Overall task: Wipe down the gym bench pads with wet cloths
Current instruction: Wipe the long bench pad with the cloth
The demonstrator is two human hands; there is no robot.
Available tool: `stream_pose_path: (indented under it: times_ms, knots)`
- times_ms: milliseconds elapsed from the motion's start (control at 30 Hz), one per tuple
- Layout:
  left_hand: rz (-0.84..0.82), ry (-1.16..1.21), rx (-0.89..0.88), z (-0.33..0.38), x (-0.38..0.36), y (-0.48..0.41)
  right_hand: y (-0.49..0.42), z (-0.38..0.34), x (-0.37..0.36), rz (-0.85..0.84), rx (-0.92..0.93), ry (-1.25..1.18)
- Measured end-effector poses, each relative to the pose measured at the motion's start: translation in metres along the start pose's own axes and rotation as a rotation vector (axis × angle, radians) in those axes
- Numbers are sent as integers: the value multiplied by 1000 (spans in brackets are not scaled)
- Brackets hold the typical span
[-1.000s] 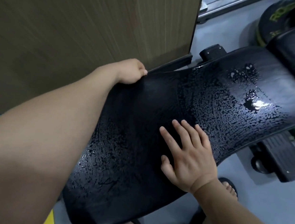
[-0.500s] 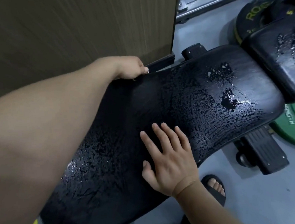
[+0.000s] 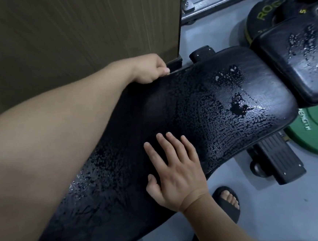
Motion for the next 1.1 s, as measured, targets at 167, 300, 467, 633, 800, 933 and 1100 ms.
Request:
stream_pose_path:
  times_ms: [167, 300, 467, 633, 800, 933, 1100]
  knots:
    - [126, -59, 77, -5, -6, 20, 0, 0, 0, 4, 2, 10]
    - [158, 153, -17, 38, -3, 8, 0, -1, 1, -4, -4, 14]
    - [-4, 55, -98, 25, 0, 13, 1, -1, 1, 6, -3, 8]
    - [-32, 12, -95, 20, -8, 5, 0, 0, -1, 18, 1, 13]
    - [-7, 35, -80, 60, -15, -28, 0, -1, -1, 3, 0, 20]
    - [8, 56, -63, 27, -13, -25, -1, -1, -1, 11, -1, 18]
    - [43, 122, 37, -27, -12, 5, 0, -3, 0, 27, 7, 41]
Point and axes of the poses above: each hand's wrist, its own y-axis away from the middle knuckle, its own x-axis out of the back of the hand, z = x × y, the point moved 6 cm from there along -y, towards the middle knuckle, and after that the axes turned 8 degrees about -z, right-handed, at the moved point
